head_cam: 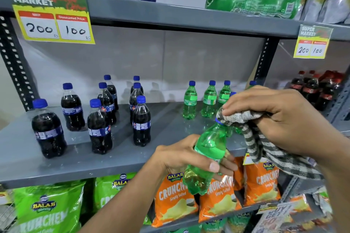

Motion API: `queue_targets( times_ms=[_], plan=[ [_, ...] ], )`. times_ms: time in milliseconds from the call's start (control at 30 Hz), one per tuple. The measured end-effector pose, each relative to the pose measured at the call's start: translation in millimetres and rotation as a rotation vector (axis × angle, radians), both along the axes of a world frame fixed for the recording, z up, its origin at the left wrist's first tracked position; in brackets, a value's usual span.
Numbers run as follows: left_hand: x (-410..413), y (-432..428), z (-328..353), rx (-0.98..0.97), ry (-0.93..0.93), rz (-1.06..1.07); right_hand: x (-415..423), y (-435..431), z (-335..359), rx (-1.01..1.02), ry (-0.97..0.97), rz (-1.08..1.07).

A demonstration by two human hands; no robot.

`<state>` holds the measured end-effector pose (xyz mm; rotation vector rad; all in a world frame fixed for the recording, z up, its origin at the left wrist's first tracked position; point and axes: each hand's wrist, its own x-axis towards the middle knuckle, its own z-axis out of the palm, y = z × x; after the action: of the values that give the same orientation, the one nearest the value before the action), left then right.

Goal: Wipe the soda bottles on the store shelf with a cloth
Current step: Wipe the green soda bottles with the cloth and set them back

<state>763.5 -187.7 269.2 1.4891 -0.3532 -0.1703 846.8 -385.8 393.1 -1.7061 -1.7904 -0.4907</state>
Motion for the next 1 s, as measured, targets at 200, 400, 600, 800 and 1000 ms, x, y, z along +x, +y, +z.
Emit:
queue_targets(
  times_ms=[200, 400, 600, 800, 1000],
  plan=[
    [4, -11, -8, -0.172, -0.064, 0.171, -13, 6, -10, 0.196, -0.001, -0.104],
    [11, -31, -12, -0.501, -0.038, 0.386, -31, 22, -51, 0.172, 0.011, -0.302],
    [14, -25, -10, -0.733, -0.018, 0.438, -53, 20, -81, 0.028, 0.015, -0.302],
    [18, -25, -17, -0.620, 0.031, 0.469, -50, 27, -79, 0.104, 0.057, -0.377],
    [25, -30, -25, -0.599, 0.009, 0.501, -45, 39, -65, 0.087, 0.093, -0.475]
  ],
)
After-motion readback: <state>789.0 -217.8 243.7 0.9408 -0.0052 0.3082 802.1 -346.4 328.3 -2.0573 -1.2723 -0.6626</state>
